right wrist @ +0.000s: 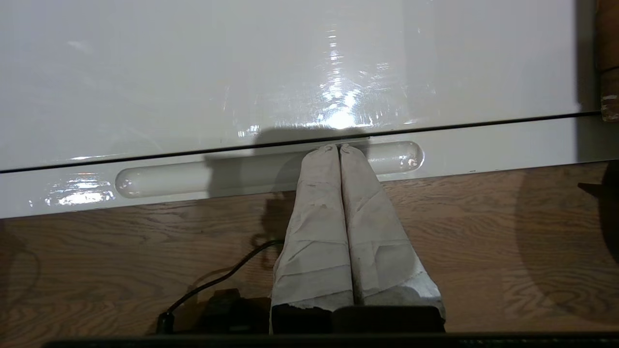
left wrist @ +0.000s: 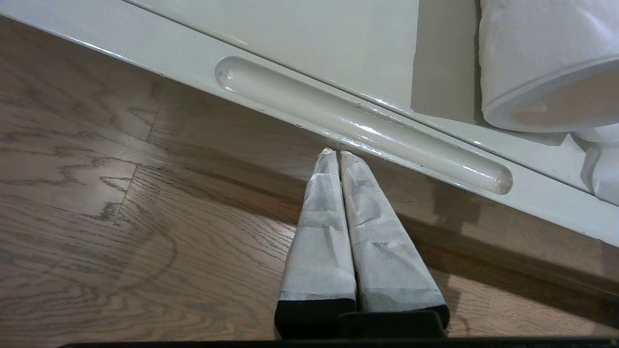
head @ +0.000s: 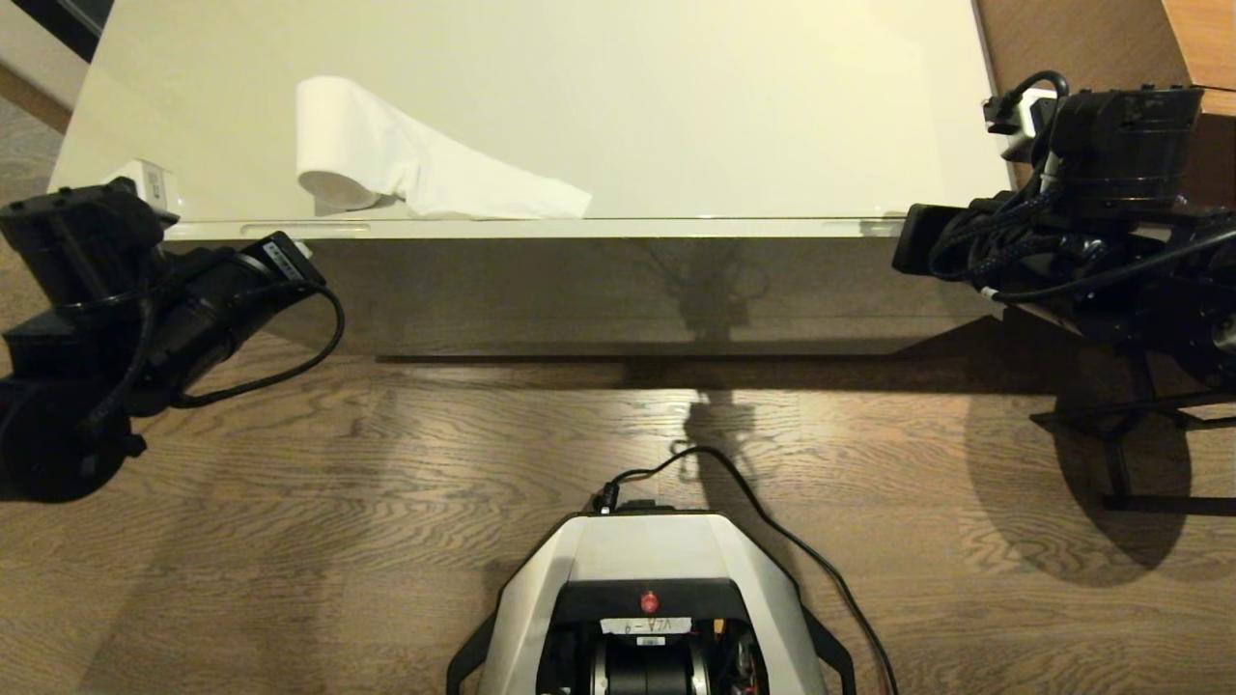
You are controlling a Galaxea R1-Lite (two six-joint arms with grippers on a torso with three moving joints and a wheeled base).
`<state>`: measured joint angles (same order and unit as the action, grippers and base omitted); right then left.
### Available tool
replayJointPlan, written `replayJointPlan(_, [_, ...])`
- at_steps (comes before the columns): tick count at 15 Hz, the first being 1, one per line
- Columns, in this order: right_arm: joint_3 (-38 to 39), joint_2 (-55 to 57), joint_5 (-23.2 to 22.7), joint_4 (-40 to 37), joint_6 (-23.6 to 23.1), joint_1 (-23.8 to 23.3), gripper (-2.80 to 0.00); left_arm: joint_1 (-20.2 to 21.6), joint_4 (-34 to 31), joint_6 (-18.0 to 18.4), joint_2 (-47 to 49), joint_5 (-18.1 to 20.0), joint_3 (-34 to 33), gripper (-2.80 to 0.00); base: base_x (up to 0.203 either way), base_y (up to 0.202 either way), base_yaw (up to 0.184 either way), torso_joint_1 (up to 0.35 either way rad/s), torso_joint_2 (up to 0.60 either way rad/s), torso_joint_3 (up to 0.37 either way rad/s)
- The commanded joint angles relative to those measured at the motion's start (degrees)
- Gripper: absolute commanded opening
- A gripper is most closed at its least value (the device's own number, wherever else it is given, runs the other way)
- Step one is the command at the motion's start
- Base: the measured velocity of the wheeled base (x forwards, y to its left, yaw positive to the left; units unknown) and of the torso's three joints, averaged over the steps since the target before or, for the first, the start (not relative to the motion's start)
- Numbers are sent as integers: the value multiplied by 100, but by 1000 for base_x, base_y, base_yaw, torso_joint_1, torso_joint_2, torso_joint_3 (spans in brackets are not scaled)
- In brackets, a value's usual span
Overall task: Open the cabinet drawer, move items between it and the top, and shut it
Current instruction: Open the drawer
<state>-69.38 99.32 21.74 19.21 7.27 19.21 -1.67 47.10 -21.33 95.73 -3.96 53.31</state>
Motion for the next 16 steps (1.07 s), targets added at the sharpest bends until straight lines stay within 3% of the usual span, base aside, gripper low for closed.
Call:
replayJointPlan(1, [3,44,6,-5,3,4,-280,0,71,-12,7,1,22,-280,0,0,0,0,0,0])
replayJointPlan(9, [117,185,6,4,135,4,-280,-296,-189,29,-999,13,-368,-280,0,0,0,0,0,0])
replayJointPlan(16, [256,113,15,4,212,4,-280,-293,-89,-18,-211,-49,-1,-280,0,0,0,0,0,0])
